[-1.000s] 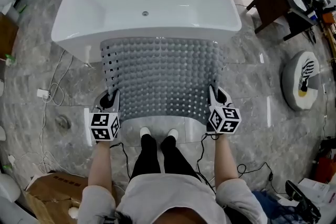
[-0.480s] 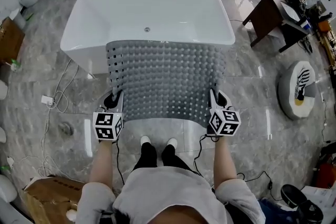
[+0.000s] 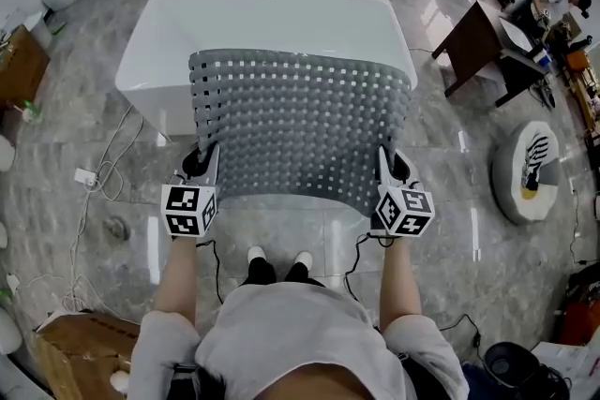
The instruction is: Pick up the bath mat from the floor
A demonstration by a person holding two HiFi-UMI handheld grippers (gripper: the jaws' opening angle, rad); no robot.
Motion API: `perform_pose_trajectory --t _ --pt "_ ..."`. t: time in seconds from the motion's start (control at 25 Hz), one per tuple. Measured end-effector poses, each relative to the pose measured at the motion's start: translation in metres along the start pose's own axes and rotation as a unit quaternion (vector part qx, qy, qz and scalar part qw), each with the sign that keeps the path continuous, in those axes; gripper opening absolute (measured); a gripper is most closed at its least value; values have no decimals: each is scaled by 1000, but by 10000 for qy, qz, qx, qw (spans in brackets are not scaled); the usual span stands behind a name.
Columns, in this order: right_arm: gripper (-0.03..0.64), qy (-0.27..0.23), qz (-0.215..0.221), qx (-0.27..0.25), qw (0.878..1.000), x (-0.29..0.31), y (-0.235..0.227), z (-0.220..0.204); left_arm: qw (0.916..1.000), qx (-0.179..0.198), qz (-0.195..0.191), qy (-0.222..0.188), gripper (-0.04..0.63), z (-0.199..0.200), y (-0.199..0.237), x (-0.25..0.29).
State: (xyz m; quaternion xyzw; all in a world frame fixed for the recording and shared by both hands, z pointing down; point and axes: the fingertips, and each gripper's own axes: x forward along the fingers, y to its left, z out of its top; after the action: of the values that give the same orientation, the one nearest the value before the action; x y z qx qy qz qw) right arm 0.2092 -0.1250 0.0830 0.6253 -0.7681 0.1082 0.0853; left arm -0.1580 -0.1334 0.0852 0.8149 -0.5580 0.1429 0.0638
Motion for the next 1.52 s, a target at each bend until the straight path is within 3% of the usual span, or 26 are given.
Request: perform_pose_trajectory --t 0.6,1.52 --pt "41 -707 71 -284 9971 -19 -9 73 9958 170 257 -862 49 69 -1 -15" --pt "43 -1085 124 -368 9933 -21 -12 89 9896 275 469 -1334 55 88 -2 -30"
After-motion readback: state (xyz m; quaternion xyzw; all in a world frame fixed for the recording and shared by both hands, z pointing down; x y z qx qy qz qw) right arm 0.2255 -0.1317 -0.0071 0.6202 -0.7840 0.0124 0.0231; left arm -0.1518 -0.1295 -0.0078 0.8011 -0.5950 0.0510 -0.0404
